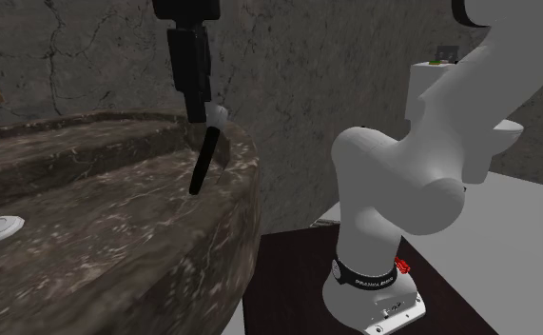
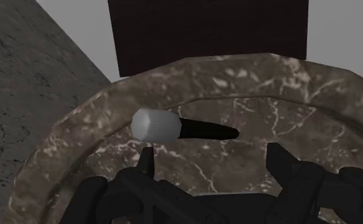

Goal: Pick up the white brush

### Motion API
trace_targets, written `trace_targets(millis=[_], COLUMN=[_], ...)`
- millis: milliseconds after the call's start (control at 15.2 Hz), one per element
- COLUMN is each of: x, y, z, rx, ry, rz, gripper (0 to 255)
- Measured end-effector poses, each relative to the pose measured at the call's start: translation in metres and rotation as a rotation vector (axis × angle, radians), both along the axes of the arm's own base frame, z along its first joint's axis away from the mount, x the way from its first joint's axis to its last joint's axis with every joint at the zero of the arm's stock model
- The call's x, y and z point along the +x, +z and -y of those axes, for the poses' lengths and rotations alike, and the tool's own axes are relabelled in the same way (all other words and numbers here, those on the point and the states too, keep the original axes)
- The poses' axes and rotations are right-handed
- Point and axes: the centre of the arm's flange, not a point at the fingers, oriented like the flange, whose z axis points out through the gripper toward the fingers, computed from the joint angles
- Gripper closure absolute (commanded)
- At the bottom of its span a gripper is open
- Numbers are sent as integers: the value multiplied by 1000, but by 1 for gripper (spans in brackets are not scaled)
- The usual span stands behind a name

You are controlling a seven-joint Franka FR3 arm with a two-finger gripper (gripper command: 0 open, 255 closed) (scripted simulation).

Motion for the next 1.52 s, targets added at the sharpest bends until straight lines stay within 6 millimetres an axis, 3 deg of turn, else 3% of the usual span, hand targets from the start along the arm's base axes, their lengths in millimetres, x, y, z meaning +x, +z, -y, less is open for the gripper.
trace_targets(millis=[132,396,924,990,1518], x=[-5,-42,-50,-50,-50], y=[2,12,-25,-26,-28], z=[2,23,30,29,29], rx=[-13,-114,-138,-138,-138], ry=[44,397,480,480,480], rz=[9,66,74,74,74], gripper=[0,0,0,255,255])
